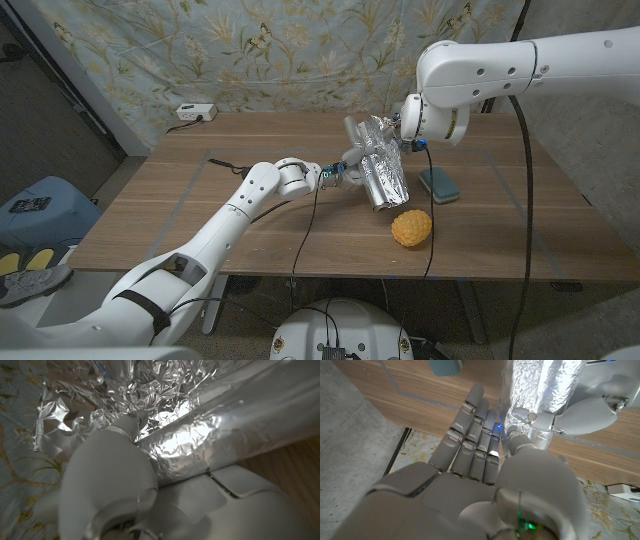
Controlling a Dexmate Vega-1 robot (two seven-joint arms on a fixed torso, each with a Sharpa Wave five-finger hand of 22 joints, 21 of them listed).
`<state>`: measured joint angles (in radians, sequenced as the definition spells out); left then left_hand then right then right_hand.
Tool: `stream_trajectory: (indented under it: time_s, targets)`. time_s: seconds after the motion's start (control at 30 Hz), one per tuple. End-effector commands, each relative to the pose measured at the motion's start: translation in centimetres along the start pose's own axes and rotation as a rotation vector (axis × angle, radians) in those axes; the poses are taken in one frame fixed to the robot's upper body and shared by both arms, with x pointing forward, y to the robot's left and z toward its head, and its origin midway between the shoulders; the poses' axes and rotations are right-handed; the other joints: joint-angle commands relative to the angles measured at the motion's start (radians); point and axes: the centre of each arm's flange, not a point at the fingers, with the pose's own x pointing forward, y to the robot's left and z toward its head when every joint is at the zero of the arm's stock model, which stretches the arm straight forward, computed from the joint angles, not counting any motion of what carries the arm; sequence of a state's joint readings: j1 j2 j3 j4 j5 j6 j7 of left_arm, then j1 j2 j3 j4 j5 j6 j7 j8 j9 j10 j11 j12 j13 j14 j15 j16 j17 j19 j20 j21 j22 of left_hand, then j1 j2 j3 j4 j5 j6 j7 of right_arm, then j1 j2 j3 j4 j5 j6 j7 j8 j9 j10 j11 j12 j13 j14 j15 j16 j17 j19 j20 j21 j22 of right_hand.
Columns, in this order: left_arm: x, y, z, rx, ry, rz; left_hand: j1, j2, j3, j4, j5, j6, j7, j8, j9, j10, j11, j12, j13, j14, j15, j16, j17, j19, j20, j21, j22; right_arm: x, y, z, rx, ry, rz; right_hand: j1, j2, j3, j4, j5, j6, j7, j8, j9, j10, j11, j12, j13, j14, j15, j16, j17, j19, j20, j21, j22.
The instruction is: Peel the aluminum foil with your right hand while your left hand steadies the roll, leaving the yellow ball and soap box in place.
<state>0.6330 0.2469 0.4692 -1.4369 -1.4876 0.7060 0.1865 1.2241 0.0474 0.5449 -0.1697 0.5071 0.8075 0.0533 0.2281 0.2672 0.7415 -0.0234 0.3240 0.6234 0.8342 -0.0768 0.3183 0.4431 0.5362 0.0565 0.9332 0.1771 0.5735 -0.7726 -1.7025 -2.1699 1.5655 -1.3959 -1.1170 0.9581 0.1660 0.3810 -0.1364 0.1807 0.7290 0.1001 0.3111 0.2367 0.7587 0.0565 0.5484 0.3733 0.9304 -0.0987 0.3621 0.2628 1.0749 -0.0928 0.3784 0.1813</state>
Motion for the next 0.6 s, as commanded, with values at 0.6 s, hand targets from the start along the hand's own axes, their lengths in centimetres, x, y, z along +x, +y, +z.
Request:
stream_trajectory:
  time_s: [0.6]
  targets:
    - [0.4, -0.4, -0.9, -0.01, 0.011, -0.035, -0.001, 0.02, 0.002, 0.007, 0.007, 0.017, -0.005, -0.004, 0.008, 0.015, 0.0, 0.007, 0.007, 0.016, -0.002, 0.005, 0.003, 0.01, -0.006, 0.008, 0.002, 2.1, 1.5, -1.7, 0.06, 0.027, -0.03, 0.063, 0.001, 0.028, -0.035, -0.004, 0.141, -0.05, 0.028, -0.011, 0.174, -0.083, -0.012, -0.054, 0.169, -0.095, 0.054, 0.006, 0.124, -0.07, 0.066, 0.005]
